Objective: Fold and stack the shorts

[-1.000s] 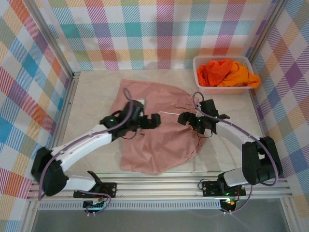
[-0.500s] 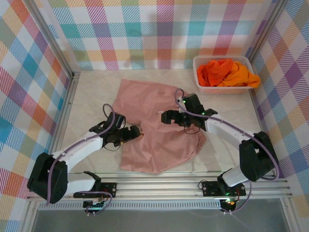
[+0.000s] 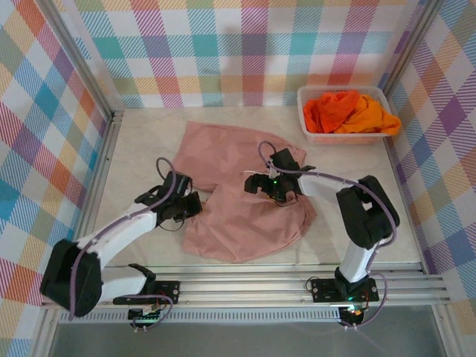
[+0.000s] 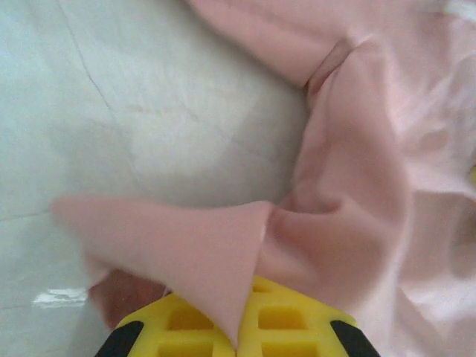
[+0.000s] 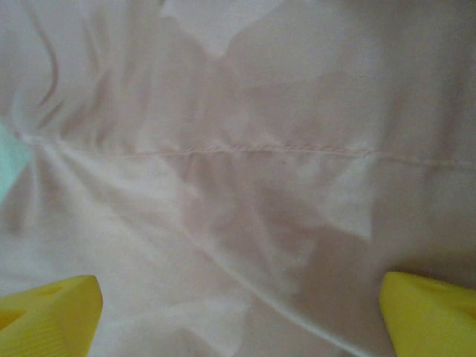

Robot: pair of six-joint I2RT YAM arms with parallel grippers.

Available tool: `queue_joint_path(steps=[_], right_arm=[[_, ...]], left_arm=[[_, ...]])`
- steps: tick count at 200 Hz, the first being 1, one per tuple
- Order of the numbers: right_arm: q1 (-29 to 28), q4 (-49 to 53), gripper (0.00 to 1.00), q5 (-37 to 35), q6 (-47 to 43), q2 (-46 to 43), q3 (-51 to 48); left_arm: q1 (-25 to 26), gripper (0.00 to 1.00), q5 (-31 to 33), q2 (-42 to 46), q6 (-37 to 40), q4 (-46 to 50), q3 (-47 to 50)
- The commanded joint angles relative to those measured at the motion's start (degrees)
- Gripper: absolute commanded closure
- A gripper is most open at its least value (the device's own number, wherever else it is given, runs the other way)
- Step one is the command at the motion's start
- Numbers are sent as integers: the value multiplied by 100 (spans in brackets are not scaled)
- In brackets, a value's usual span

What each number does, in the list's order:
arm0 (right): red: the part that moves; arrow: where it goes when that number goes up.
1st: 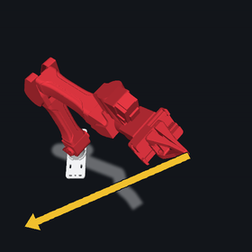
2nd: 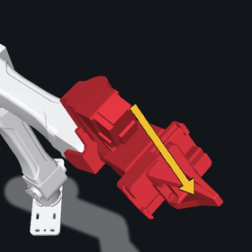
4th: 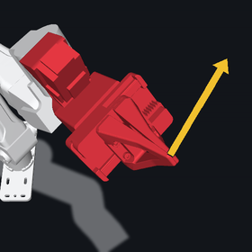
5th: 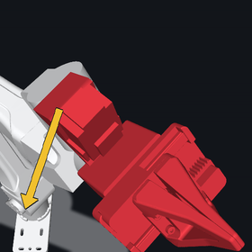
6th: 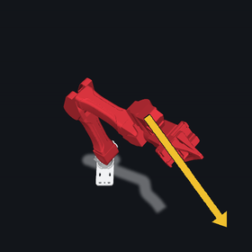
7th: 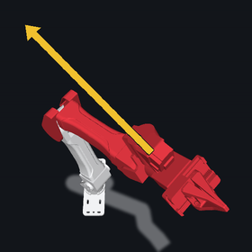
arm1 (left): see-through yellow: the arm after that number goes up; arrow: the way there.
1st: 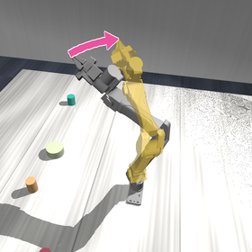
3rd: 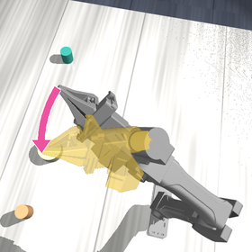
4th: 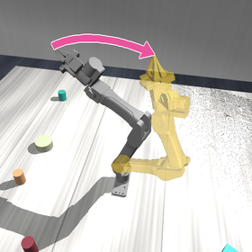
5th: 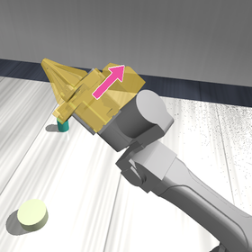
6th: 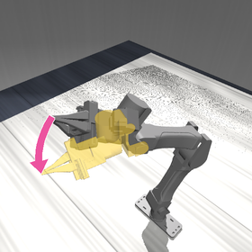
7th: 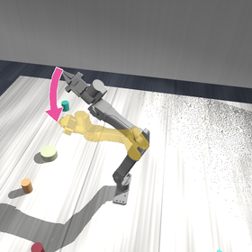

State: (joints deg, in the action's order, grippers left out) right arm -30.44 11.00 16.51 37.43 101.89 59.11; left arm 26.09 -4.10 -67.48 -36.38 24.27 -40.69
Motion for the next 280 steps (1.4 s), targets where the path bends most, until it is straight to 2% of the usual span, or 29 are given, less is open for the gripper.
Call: queue_joint_path(steps=[1,26,33,50,71,84,109,141,162,178,220,280], right_arm=[[-13,-244,5,70,431,337,276],[-11,-285,5,-54,638,588,372],[-10,-312,5,-44,681,629,395],[-15,-412,5,66,778,685,408],[-28,-556,4,256,777,624,425],[-57,-614,4,316,761,470,426],[-113,-647,4,357,648,151,502],[-129,-598,4,320,489,-76,612],[-121,-172,3,6,169,-157,784],[-50,230,3,-295,-13,-165,929],[177,677,3,-429,-207,-141,927],[186,784,2,-435,-271,-803,84]], left_arm=[[-42,100,1050,791,220,822,-438],[-35,100,1898,1285,289,1588,-626],[-34,94,2122,1326,294,1767,-638],[-49,69,2364,1304,294,1930,-548],[-46,15,2234,1230,289,1878,-569],[-45,0,2065,1295,315,1731,-660],[-101,0,1619,1350,304,1566,-839],[-393,0,400,988,53,1014,-674],[-565,0,-224,555,-134,430,-446],[-650,0,-307,190,-133,44,-375],[-1179,0,-850,-785,-191,-1007,-469],[-1769,0,-1109,-2055,68,-1115,-1917]])
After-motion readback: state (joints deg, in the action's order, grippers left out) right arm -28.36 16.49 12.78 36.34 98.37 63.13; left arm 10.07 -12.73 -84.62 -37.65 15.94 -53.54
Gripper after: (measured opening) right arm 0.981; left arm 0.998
